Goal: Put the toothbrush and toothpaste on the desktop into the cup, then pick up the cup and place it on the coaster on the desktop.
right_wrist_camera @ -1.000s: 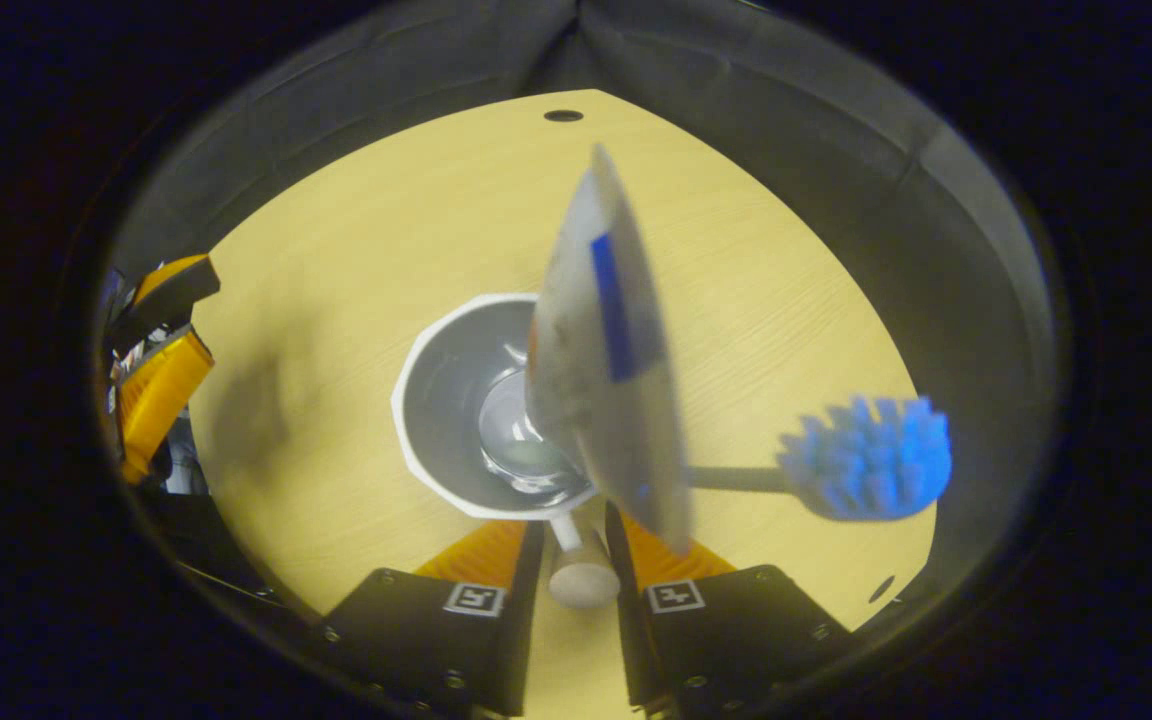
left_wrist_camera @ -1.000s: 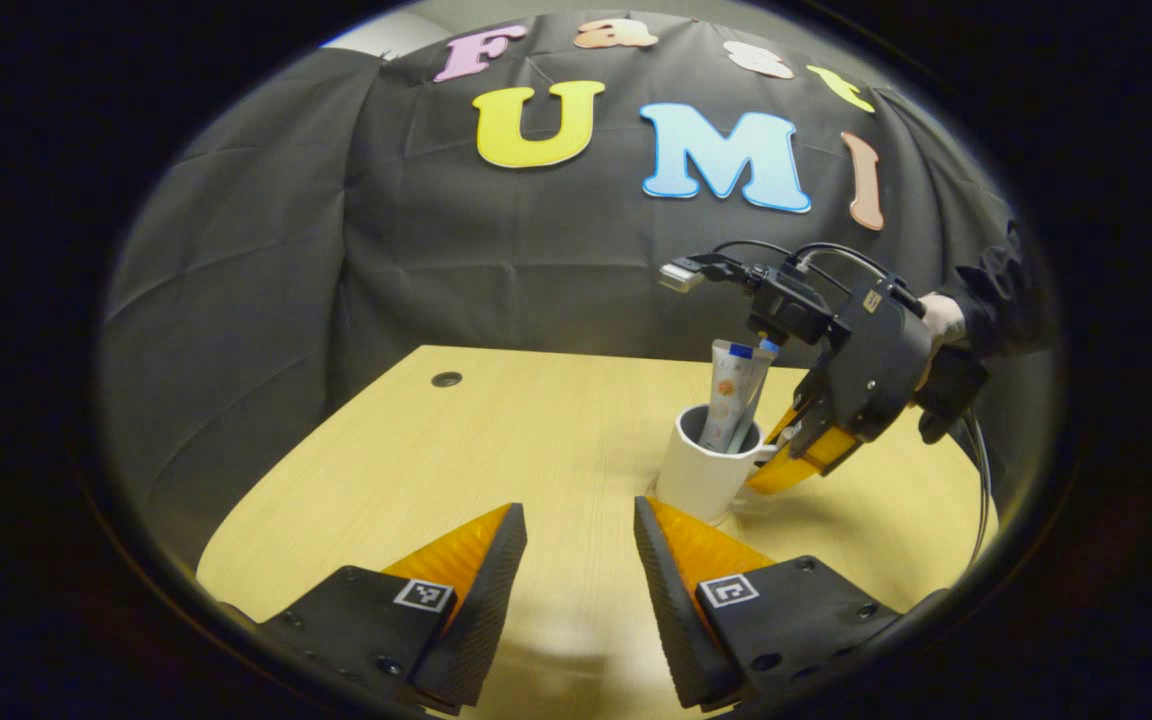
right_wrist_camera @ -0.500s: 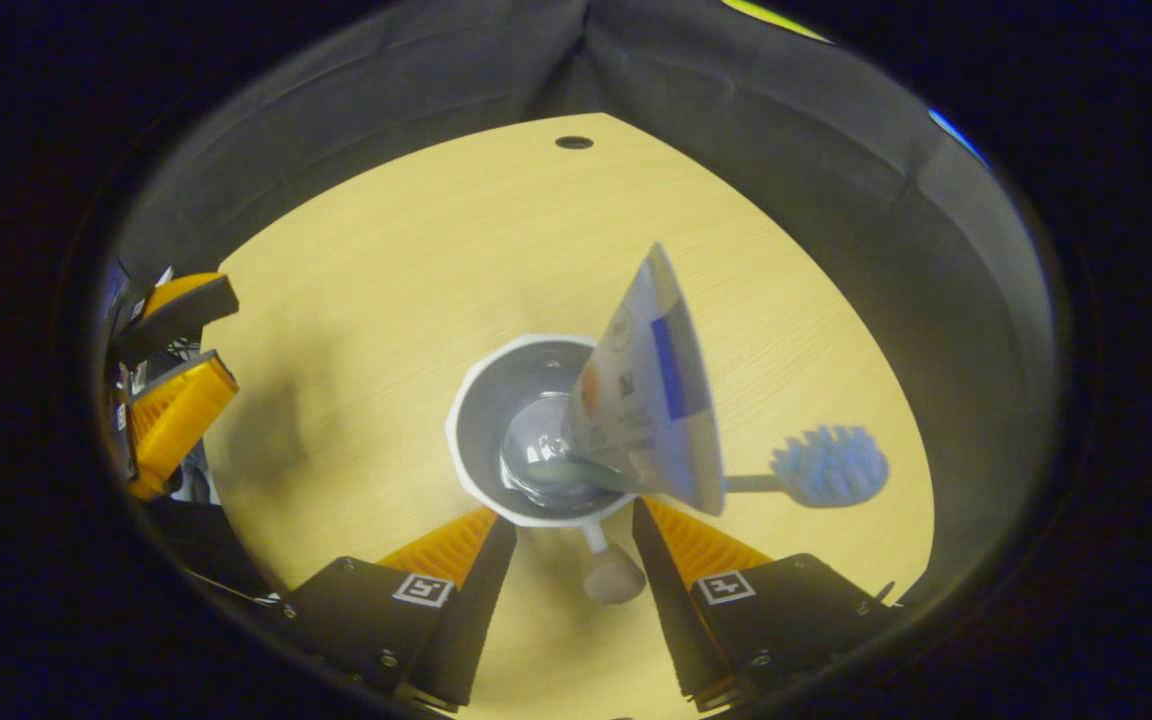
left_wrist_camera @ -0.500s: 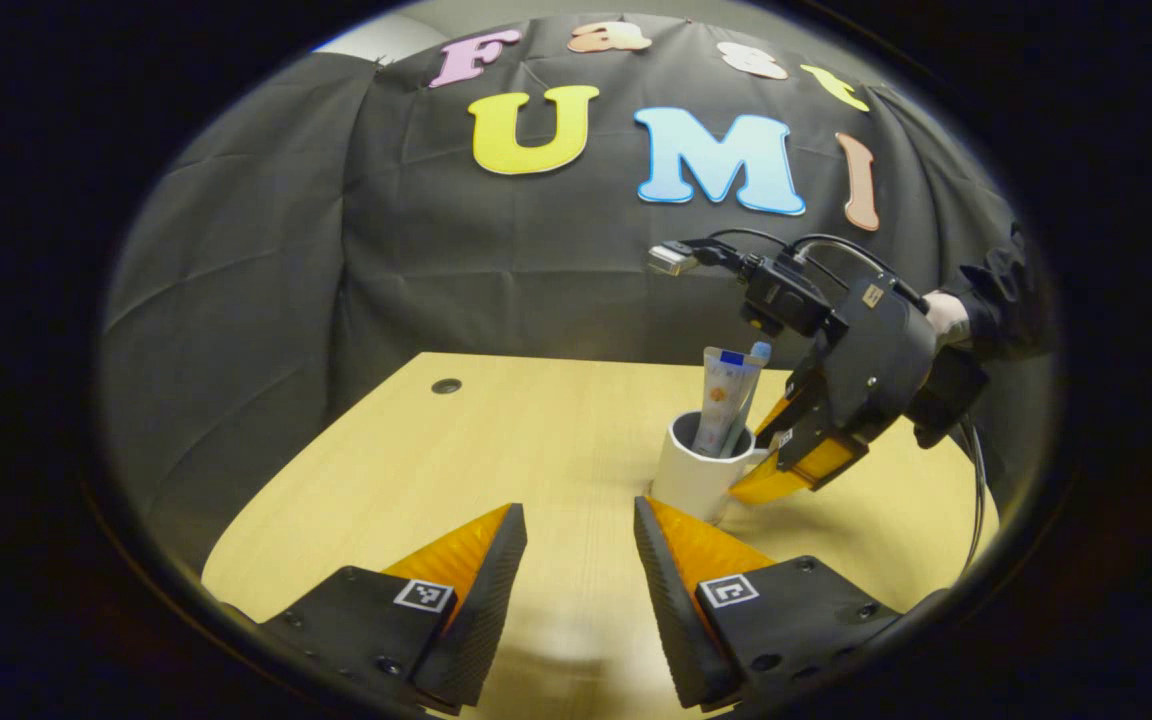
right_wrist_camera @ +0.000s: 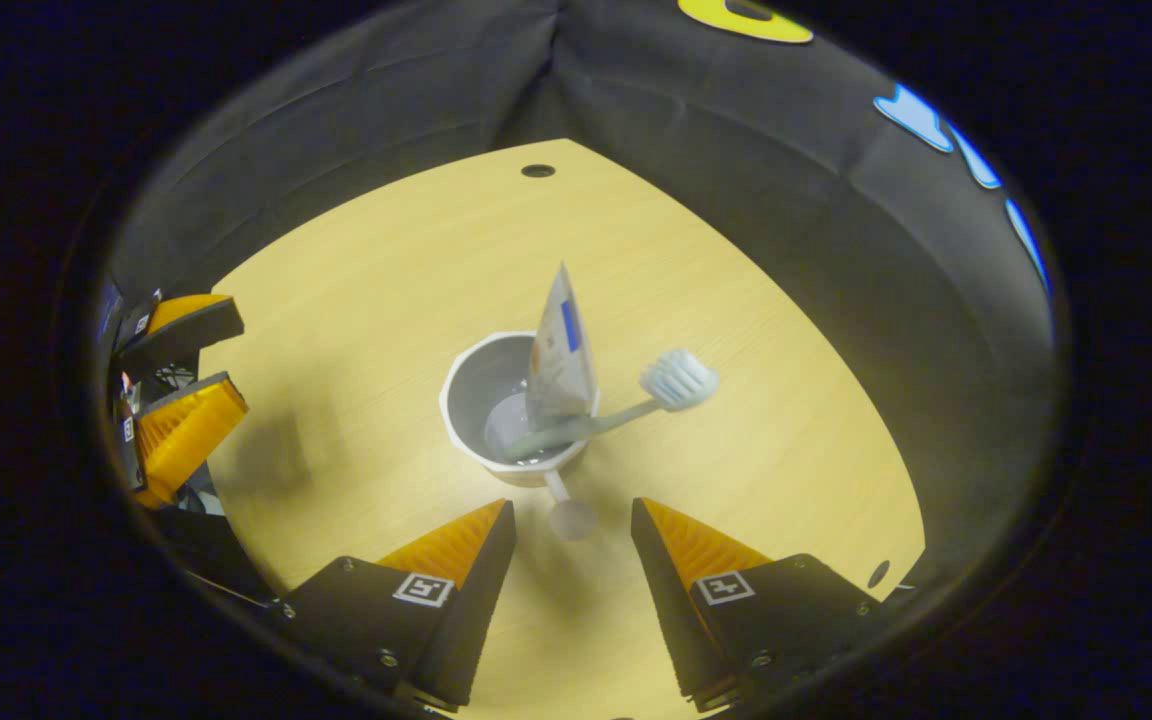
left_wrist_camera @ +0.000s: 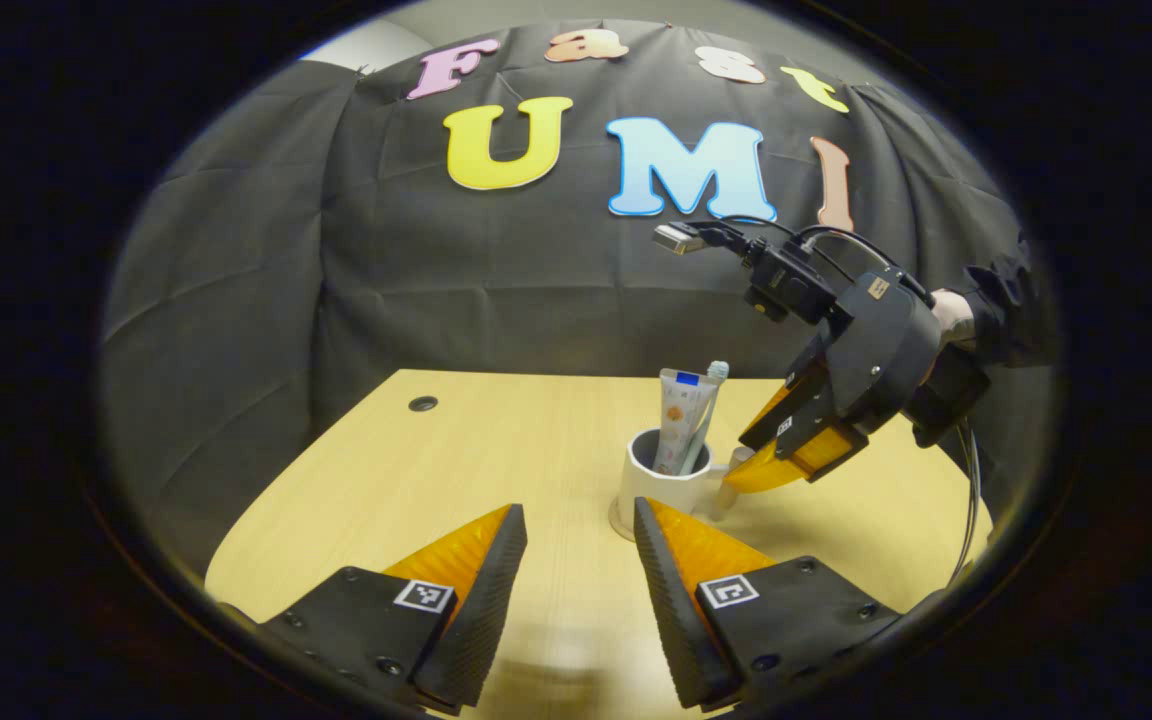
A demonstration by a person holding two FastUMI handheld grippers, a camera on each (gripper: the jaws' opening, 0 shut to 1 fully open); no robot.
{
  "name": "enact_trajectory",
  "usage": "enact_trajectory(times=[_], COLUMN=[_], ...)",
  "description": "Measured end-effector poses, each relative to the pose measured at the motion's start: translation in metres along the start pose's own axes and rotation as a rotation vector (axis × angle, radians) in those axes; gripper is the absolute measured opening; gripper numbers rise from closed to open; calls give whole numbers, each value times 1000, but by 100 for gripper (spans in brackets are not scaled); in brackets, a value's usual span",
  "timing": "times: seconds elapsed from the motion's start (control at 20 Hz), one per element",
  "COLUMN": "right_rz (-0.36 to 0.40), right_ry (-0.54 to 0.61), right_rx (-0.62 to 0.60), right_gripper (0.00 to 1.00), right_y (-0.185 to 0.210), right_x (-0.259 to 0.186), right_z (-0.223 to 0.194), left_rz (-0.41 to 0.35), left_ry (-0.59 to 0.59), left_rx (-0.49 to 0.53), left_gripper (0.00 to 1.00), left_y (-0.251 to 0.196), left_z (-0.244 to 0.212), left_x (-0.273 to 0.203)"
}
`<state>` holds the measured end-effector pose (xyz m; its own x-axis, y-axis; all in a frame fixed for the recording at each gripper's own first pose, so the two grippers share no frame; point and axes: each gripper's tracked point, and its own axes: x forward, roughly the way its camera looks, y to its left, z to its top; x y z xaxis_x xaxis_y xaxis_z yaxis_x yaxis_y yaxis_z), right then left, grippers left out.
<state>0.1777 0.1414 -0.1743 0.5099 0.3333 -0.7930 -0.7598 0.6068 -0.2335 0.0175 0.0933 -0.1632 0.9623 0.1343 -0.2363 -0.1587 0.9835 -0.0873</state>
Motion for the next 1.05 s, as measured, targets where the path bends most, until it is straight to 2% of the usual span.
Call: enact_trajectory(times=[0.3,0.45,0.6,0.65,0.75,0.9,1.05], right_rz=[-126,-254,-333,-366,-423,-499,-577], right_ry=[-156,-257,-371,-410,-498,-624,-744], right_rx=[228,241,307,333,393,459,484], right_gripper=[73,73,72,72,72,72,72], right_y=[-10,-20,-19,-21,-22,-24,-20], right_x=[-40,-73,-109,-123,-153,-201,-224], right_z=[1,8,14,16,18,20,22], left_rz=[-44,-47,-57,-60,-61,-59,-53], left_ry=[-28,-58,-126,-145,-189,-255,-335], left_rx=[10,14,33,38,43,67,97], left_gripper=[75,75,75,77,91,93,93], left_y=[-19,-25,-37,-41,-46,-58,-70], left_z=[35,63,98,111,137,172,206], left_x=[9,15,17,15,13,5,-10])
